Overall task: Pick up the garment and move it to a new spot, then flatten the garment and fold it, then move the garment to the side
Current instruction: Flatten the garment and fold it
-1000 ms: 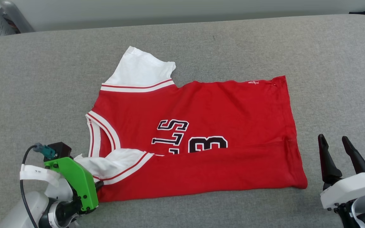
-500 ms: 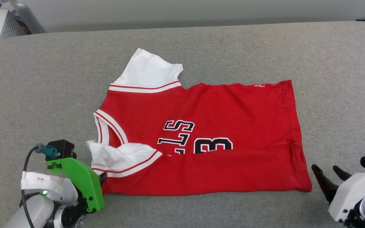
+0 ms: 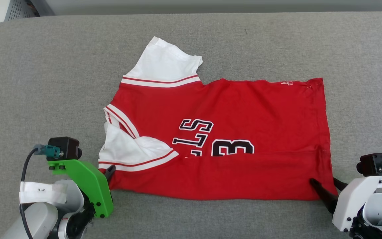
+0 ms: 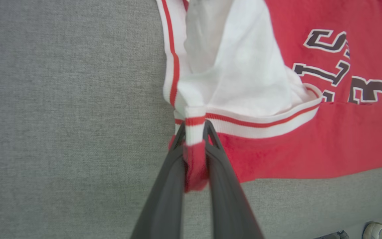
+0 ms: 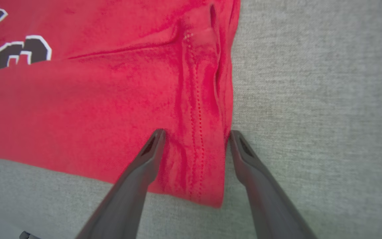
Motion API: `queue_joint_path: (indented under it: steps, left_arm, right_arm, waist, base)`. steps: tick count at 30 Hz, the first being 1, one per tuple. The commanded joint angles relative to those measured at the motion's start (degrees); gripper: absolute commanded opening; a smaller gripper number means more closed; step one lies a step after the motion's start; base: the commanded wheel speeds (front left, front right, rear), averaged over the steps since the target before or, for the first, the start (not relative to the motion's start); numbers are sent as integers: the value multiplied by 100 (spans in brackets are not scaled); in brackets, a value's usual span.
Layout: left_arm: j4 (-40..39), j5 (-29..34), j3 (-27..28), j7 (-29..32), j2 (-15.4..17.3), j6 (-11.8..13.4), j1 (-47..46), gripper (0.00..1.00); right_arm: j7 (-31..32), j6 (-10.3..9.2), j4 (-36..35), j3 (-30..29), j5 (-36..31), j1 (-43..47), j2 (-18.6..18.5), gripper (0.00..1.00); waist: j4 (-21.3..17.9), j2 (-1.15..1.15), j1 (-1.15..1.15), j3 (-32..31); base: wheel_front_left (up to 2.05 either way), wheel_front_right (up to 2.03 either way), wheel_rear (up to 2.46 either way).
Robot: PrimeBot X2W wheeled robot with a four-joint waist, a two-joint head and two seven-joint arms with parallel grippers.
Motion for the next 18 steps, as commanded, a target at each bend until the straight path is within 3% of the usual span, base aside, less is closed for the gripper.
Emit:
queue_joint_path:
  steps: [1, 3, 4, 5, 6, 18]
  left_arm:
    - [-14, 34, -4, -39, 25, 42, 0, 0]
    - [-10, 35, 5, -59, 21, 53, 10, 0]
    - [-3, 32, 3, -63, 19, 52, 16, 0]
    - [3, 26, 2, -64, 16, 50, 22, 0]
    - [13, 20, 1, -65, 19, 46, 32, 0]
    - [-74, 30, 32, -127, 237, 136, 477, 0]
  right_arm:
    - [111, -5, 151, 124, 67, -20, 28, 100]
    - [280, -5, 265, 241, 98, 6, 12, 100]
    - [327, -5, 294, 279, 126, 14, 14, 67]
    - [347, -5, 311, 299, 129, 16, 9, 13]
    - [373, -5, 335, 320, 132, 18, 5, 0]
    - [341, -5, 253, 236, 47, -28, -140, 0]
  waist:
    - [26, 0, 0, 24]
    - [37, 0, 0, 26]
    - [45, 0, 0, 21]
    - [47, 0, 0, 13]
    - [46, 0, 0, -7]
    - [-86, 0, 0, -589]
  base:
    - [0, 0, 0]
    - [0, 0, 0]
    - [0, 0, 0]
    - [0, 0, 0]
    - [0, 0, 0]
    - [0, 0, 0]
